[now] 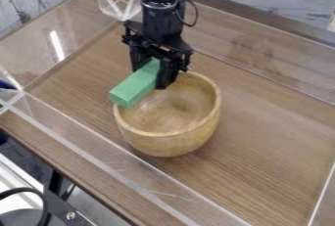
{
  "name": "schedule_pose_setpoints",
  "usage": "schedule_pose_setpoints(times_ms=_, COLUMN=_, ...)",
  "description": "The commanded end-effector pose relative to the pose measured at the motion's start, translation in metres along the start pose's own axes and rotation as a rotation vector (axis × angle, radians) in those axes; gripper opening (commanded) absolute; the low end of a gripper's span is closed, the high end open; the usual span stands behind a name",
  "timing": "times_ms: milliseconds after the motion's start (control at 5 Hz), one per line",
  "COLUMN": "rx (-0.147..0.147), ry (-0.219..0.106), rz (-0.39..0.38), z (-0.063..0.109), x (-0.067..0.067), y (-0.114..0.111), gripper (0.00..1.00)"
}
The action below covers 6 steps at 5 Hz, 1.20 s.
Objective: Remove the green block from inside the brown bowl and put it on the table
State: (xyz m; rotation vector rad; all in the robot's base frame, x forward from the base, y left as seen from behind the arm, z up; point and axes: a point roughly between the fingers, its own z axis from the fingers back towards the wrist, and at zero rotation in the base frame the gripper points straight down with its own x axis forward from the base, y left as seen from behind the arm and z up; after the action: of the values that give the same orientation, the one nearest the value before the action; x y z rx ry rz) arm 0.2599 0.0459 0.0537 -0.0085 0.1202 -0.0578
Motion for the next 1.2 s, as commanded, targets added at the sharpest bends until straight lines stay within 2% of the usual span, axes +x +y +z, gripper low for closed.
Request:
schedule_pose_setpoints(times_ms=0, rx=-0.01, ry=0.033, rz=-0.029, z=-0.014, x=-0.005, y=-0.006, gripper=0.0)
schedule_pose_setpoints(times_ms=400, rx=-0.016, ry=0.053, rz=-0.055, z=-0.029, x=-0.006, y=-0.015, gripper=0.0)
schedule_pose_setpoints(times_ms=1000, rx=-0.026, ry=0.067, rz=-0.193, z=-0.041, x=-0.009, y=-0.063, gripper=0.0)
